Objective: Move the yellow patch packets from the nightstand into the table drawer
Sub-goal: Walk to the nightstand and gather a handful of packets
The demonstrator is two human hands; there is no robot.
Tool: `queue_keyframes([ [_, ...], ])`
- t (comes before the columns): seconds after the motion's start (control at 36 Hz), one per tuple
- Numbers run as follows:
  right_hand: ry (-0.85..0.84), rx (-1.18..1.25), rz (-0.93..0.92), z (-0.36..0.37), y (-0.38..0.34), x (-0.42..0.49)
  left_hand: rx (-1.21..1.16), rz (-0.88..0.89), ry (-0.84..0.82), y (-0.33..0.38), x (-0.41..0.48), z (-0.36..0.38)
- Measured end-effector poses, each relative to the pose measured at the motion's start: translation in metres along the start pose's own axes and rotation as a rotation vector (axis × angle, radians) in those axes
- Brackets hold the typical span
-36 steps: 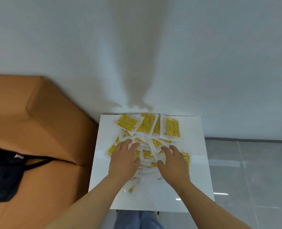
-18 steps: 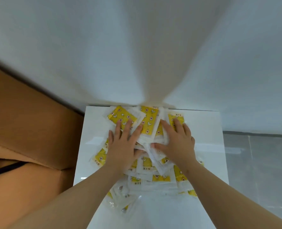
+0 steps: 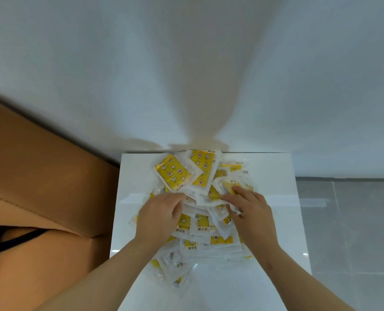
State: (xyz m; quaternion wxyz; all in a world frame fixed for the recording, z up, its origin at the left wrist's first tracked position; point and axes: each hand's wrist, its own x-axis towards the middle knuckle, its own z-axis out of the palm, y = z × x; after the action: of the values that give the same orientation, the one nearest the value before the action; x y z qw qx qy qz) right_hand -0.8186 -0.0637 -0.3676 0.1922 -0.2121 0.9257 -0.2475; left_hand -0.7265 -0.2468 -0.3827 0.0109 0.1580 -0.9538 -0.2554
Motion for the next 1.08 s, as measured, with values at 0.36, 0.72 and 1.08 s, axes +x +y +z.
queue_keyframes([
  [0.36, -0.039, 0.249, 0.36, -0.011, -0.007, 0.013, -0.001, -0.387, -0.249, 0.013, 0.064, 0.016],
  [0.72, -0.158, 0.348, 0.507, 0.002, -0.019, 0.053, -0.375, -0.457, -0.174, 0.034, 0.076, 0.017],
  [1.08, -0.1, 0.743, 0.679, 0.005, -0.007, 0.054, -0.03, -0.34, -0.568, 0.055, 0.093, 0.03],
])
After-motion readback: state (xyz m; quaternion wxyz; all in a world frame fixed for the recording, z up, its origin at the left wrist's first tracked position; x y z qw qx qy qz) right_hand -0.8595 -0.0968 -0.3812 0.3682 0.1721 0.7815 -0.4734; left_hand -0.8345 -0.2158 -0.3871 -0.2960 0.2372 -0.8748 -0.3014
